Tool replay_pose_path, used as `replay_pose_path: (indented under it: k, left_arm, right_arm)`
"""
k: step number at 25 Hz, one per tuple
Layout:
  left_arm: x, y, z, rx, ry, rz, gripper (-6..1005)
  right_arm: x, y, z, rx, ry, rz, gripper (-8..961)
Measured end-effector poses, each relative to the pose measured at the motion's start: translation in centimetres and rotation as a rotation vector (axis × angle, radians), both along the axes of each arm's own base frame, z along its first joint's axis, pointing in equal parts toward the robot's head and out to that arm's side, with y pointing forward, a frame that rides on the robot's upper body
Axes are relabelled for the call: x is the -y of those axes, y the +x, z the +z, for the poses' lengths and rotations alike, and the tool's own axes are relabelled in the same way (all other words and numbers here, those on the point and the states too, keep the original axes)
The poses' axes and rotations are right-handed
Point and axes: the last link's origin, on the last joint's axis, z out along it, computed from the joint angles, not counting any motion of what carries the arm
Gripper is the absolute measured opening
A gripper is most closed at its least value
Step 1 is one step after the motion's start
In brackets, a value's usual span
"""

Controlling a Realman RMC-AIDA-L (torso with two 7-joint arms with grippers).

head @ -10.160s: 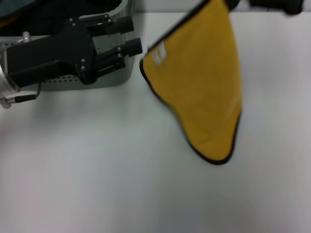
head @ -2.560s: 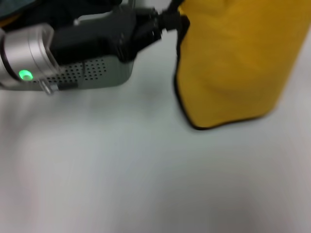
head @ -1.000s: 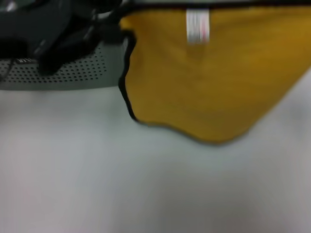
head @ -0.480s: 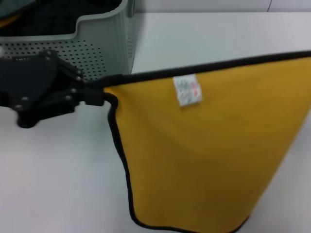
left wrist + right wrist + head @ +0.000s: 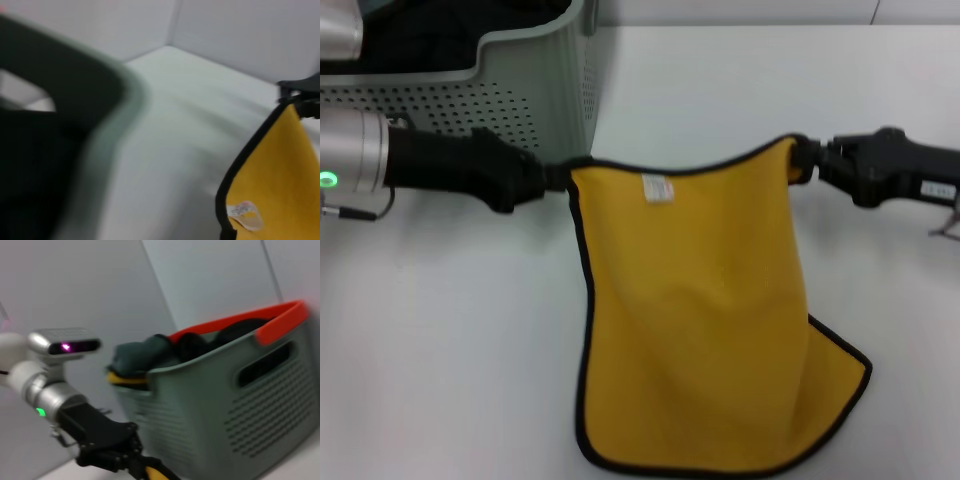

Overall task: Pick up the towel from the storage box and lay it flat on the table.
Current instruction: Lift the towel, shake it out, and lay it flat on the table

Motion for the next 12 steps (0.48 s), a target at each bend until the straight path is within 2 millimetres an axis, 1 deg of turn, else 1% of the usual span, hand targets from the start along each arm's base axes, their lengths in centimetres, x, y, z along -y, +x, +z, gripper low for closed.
replay_pose_path:
  k: [4,7,12]
  left_arm:
    - [-1.1,-0.1,0.4,-0.026,0.045,0.032,64]
    - [-1.4,0.0,0.6,-0.04,0.05,0.046,67]
    - [-1.3,0.0,1.0,-0.04,0.029,0.047,71]
  right_arm:
    - [-2.1,-0.7,0.1,0.051,0.068,-0.01,11]
    - [-3.2,-1.2,0.3,0.073,0.094,-0.009,11]
    - [-4.1,-2.0,0.3,0.1,0.104,0.0,17]
